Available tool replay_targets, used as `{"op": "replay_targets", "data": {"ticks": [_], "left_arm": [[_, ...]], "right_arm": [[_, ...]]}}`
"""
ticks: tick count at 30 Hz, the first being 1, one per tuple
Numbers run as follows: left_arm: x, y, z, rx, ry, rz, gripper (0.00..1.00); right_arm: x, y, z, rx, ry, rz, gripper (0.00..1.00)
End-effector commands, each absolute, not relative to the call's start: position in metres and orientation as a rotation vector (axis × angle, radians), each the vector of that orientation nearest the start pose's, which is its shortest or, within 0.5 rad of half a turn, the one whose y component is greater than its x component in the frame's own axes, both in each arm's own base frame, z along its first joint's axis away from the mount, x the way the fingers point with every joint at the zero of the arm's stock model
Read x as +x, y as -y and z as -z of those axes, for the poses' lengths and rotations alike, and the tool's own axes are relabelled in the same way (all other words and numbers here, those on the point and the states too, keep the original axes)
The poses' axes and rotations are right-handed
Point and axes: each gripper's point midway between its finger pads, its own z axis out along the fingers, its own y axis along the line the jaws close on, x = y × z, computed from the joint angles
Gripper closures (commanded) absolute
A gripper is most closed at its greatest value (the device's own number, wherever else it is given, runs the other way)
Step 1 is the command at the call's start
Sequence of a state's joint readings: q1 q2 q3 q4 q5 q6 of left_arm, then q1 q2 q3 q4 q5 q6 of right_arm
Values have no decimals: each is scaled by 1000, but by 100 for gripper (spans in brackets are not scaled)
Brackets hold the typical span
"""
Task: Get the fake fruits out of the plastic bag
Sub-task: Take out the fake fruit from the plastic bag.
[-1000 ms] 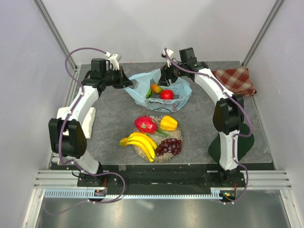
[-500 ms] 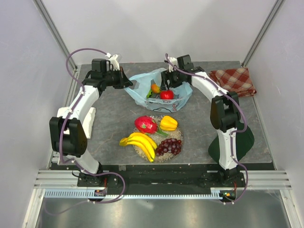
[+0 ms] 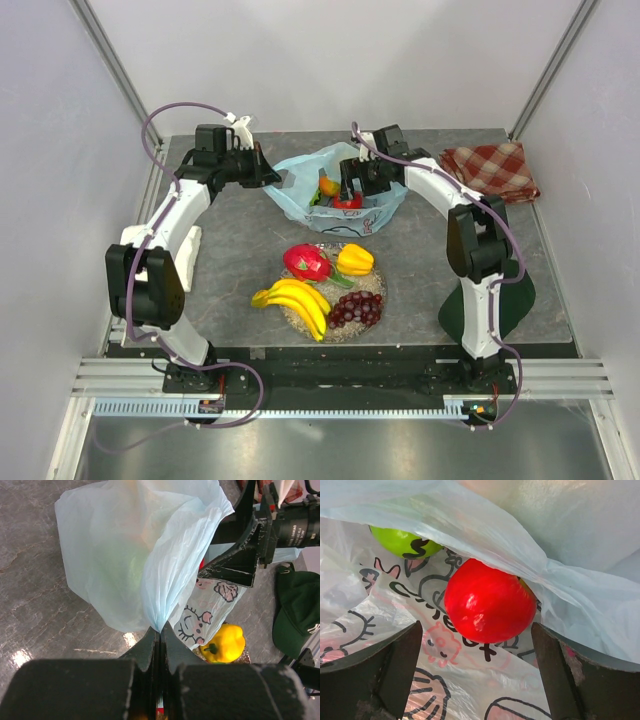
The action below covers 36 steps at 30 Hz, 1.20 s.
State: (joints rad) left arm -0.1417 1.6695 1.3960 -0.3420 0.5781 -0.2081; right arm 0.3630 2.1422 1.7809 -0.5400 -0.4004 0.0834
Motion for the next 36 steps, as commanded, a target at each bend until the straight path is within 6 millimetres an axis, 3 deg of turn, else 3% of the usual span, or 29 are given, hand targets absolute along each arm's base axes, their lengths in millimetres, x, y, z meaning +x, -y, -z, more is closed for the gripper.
{"op": "replay_targets", "data": {"ticks": [1,8,18,24,28,31,32,36], "left_arm": [[439,170,-225,288,-2124,828,98],[438,168,-229,295,-2114,809,98],[432,164,-231,309,-2105,779,98],[431,163,-225,319,-2123,765,98],[430,162,-227,320,-2119,762,98],[430,161,-228,323,-2115,757,98],[431,161,-228,323,-2115,754,98],[430,161,-228,323,-2115,757,98]], "right_arm": [[457,-258,-101,-526,-2452,-636,2],[465,-263,-70,-512,-2500,-558,2],[494,-265,-66,-461,-2455,-505,2],[500,-290,-82,-427,-2400,-656,2],[506,-287,-69,-396,-2419,-599,2],[508,-282,-59,-396,-2434,-551,13],[508,-281,-59,-407,-2431,-547,24],[509,-283,-89,-468,-2361,-590,50]]}}
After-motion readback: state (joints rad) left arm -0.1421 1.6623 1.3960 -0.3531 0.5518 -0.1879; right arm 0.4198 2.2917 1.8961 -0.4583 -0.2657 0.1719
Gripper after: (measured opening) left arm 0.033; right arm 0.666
